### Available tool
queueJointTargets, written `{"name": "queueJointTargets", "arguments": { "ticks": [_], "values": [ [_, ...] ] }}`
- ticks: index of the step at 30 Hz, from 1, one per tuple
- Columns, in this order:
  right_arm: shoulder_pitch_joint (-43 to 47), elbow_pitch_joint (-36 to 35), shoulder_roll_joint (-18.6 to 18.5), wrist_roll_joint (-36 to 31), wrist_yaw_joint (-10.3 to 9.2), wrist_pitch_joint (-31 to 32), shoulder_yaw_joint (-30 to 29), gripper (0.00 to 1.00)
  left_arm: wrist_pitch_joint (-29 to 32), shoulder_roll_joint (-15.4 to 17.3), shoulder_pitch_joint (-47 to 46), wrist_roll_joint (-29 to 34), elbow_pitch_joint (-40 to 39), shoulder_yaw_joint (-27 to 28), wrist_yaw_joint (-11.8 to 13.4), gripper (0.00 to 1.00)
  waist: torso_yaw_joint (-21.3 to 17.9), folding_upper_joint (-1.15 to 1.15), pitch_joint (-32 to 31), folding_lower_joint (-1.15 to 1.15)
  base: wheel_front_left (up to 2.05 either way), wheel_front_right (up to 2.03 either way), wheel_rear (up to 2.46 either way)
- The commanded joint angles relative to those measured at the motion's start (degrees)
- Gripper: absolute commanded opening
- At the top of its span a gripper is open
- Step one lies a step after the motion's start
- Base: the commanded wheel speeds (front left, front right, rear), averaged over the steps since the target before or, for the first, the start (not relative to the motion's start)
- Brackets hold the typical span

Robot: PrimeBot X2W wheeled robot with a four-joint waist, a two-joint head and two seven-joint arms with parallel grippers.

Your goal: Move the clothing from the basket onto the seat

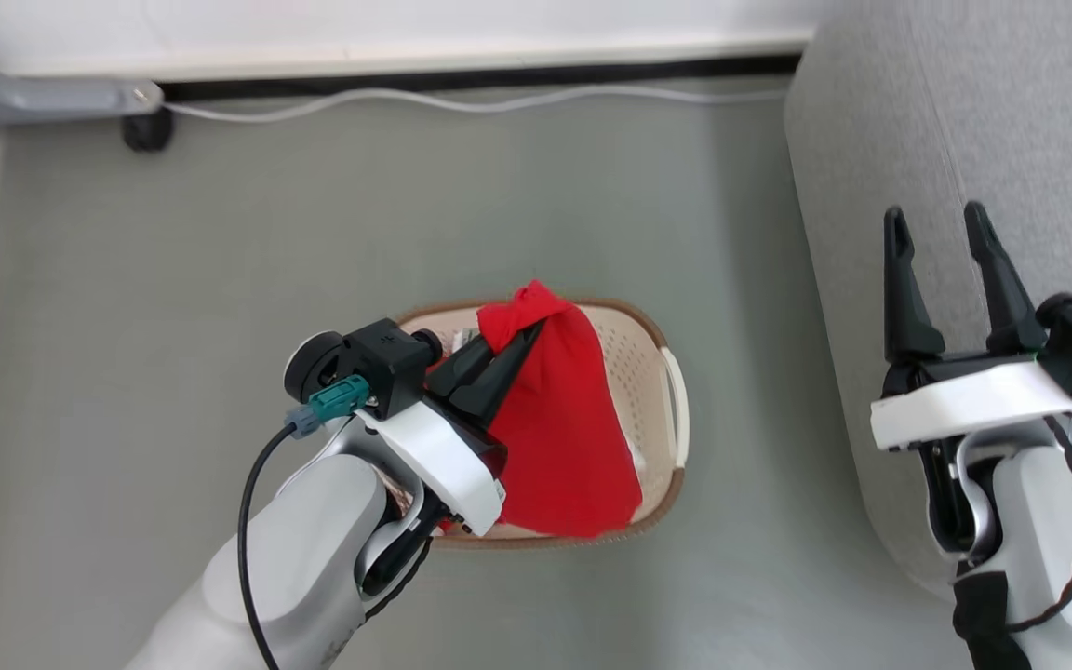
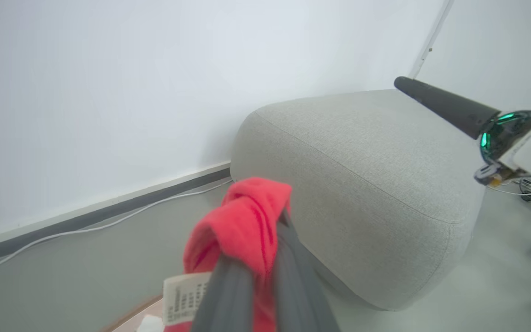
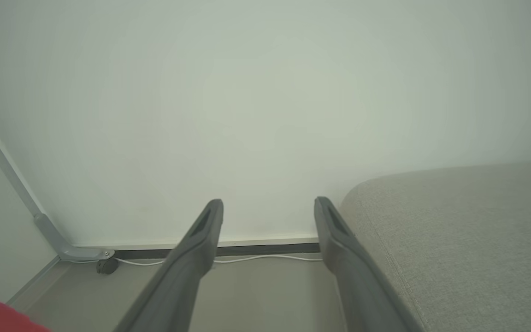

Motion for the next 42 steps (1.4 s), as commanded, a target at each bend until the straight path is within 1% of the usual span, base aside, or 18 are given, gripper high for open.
{"name": "queueJointTargets", "arguments": {
  "ticks": [1,8,17,23,28,31,36,39,42],
  "values": [
    [1.1,-0.9,0.3,-0.6,0.24,-0.3,0.8,1.00,-0.4,1.3,-0.8,0.4,-2.3,2.1,-0.1,0.00,2.6,0.00,-3.7,0.00,0.00,0.00,0.00],
    [3.6,-0.1,0.3,-0.3,0.24,-0.3,0.3,1.00,-0.4,2.4,-3.2,0.5,-6.7,4.4,-0.1,0.00,4.1,0.00,-7.0,0.00,0.00,0.00,0.00],
    [5.6,0.9,0.3,0.0,0.24,-0.3,0.2,1.00,-0.4,4.6,-9.0,-0.3,-10.8,4.2,-0.1,0.00,4.9,0.00,-9.3,0.00,0.00,0.00,0.00],
    [6.4,1.3,0.3,0.3,0.24,-0.3,0.3,1.00,-0.4,5.9,-12.7,-1.3,-11.7,4.3,-0.1,0.00,5.0,0.00,-9.8,0.00,0.00,0.00,0.00],
    [6.3,1.3,0.3,0.5,0.24,-0.3,0.4,1.00,-0.4,6.1,-13.3,-1.5,-11.8,4.4,-0.1,0.00,4.9,0.00,-9.5,0.00,0.00,0.00,0.00],
    [5.3,-0.2,0.3,1.5,0.24,-0.3,1.2,1.00,-0.4,5.9,-13.1,-1.7,-11.6,4.2,-0.1,0.00,4.8,0.00,-9.4,0.00,0.00,0.00,0.00],
    [3.1,-5.6,0.3,3.5,0.24,-0.3,6.2,1.00,-0.4,5.6,-12.7,-2.0,-11.4,3.8,-0.1,0.00,4.7,0.00,-9.2,0.00,0.00,0.00,0.00],
    [1.3,-8.9,0.0,4.8,0.24,-0.3,10.8,1.00,-0.4,5.5,-12.8,-1.8,-11.2,3.8,-0.1,0.00,4.6,0.00,-9.0,0.00,0.00,0.00,0.00],
    [-0.6,-11.7,-0.9,6.7,0.24,-0.3,17.3,1.00,-0.4,5.3,-12.8,-1.8,-11.2,3.7,-0.1,0.00,4.7,0.00,-8.9,0.00,0.00,0.00,0.00]
  ]
}}
